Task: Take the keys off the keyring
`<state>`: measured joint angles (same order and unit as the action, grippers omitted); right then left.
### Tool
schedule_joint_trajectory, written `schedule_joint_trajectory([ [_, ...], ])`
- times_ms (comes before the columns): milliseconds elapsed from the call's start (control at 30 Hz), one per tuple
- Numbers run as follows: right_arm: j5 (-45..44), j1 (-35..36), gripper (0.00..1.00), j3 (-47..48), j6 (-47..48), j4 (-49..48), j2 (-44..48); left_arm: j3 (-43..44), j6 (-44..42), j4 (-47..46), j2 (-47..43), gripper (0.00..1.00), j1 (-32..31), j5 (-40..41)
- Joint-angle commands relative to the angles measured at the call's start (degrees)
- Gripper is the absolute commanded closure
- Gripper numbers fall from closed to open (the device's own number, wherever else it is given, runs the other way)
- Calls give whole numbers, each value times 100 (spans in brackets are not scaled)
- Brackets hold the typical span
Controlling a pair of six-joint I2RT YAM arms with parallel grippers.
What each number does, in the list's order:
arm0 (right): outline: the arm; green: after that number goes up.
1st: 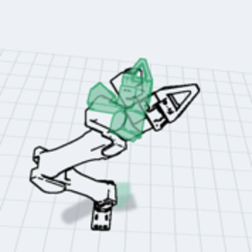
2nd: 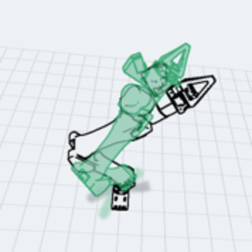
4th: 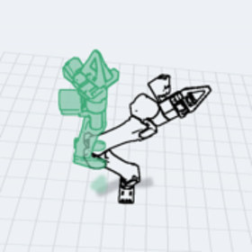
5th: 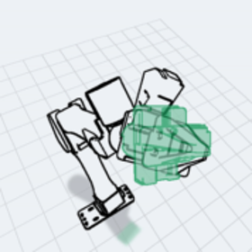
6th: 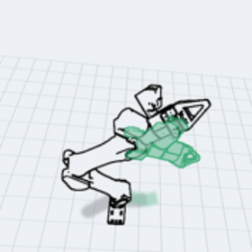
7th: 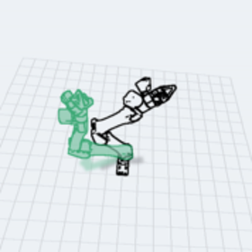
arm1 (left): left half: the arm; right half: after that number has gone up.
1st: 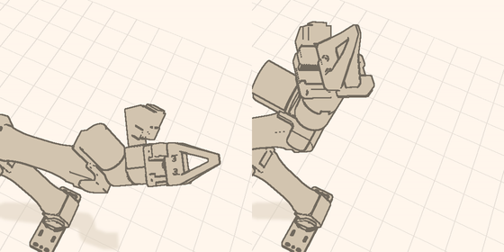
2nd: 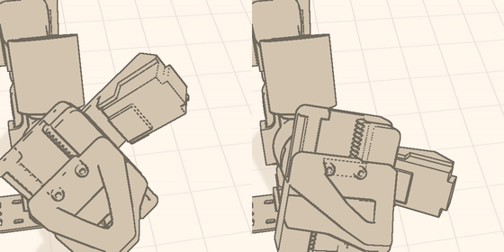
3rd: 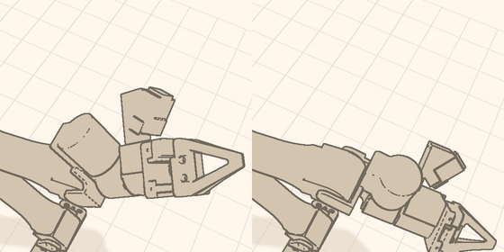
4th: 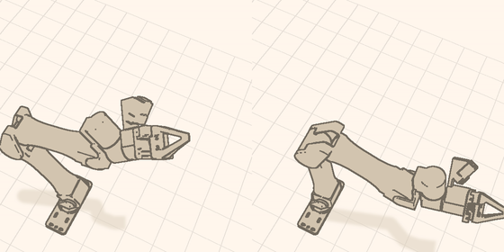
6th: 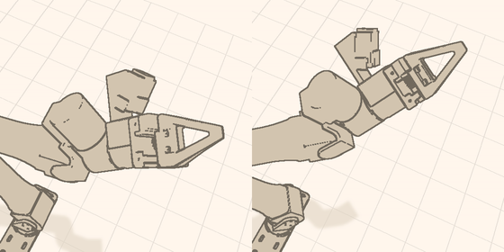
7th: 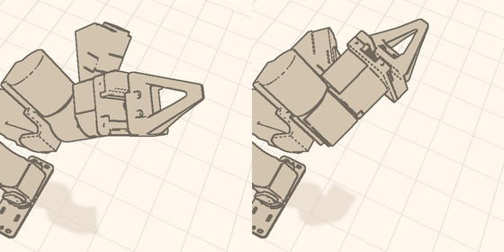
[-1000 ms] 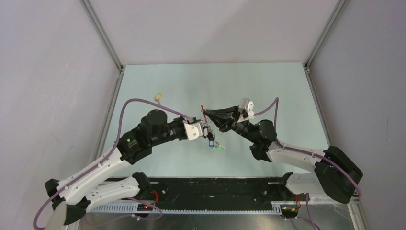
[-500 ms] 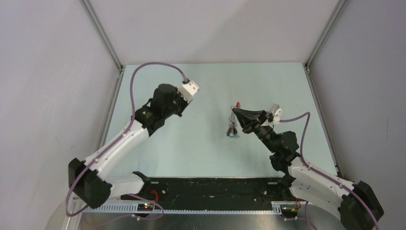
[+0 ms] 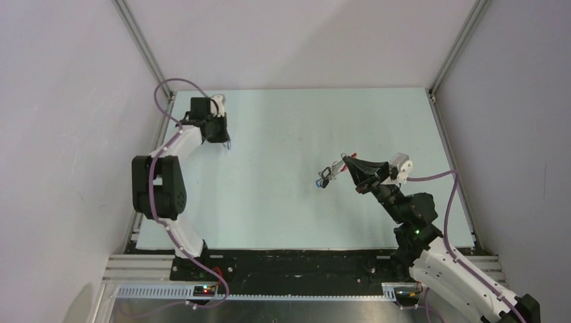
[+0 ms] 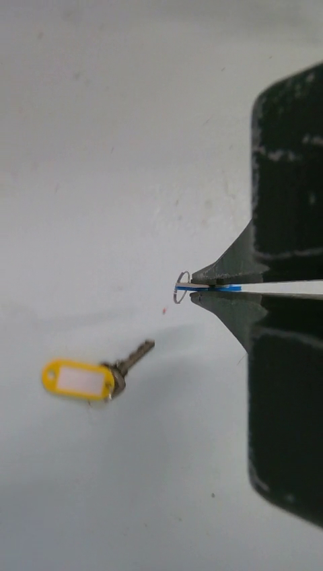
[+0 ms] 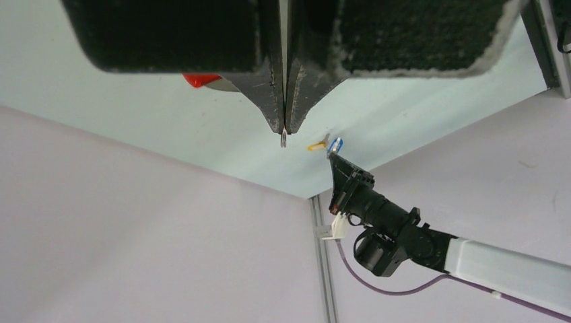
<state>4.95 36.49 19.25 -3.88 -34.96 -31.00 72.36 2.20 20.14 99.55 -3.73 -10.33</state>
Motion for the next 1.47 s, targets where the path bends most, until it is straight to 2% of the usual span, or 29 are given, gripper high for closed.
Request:
schedule_joint_trajectory([
  [0,-34,-54,100,121,107,294,231,463,608,162,398,92,344,-505],
  [33,-49,-74,100,140,107,331,229,485,625,178,460,88,502,-483],
  [67,-98,-82,100,149,91,417,209,524,684,180,478,72,543,-478],
  [100,-116,-118,100,185,86,463,183,533,702,187,471,60,587,-492],
  [133,-126,-148,100,216,9,595,108,512,716,185,439,31,594,-524],
  [200,-51,-269,100,389,-197,886,-88,454,742,179,230,4,596,-577],
  [333,167,-646,100,805,-666,1181,-793,310,713,159,-616,0,453,-449],
  [467,161,-1136,99,1302,-875,1127,-1807,129,483,104,-1430,0,-30,-47],
  [500,215,-1368,95,1574,-963,1130,-1994,83,452,71,-1544,0,-128,88],
  [533,353,-1489,75,1903,-1057,1160,-2388,71,454,26,-1744,0,-163,130],
  [567,271,-1685,38,2094,-1248,1284,-2730,119,586,8,-1828,0,-188,372],
  [600,134,-1783,19,2464,-1348,1401,-2869,168,741,-10,-1995,0,-189,601],
  [633,-248,-1806,5,2643,-1512,1636,-3061,253,965,-10,-2068,0,-190,905],
  [767,-903,-1848,1,3206,-1662,2074,-3085,217,1228,-44,-2665,0,-156,1127],
  [900,-646,-2120,1,3461,-1886,2840,-2835,83,1220,-42,-3483,0,-160,1078],
  [1100,-1330,-2206,1,3551,-1259,3557,-1960,-425,1078,-309,-4399,0,-165,1293],
  [1267,-1603,-2228,1,3465,-879,3714,-1300,-798,1075,-492,-4752,0,-163,1319],
  [1433,-1616,-2226,0,3441,-864,3865,-1138,-873,1130,-615,-4821,0,-165,1267],
])
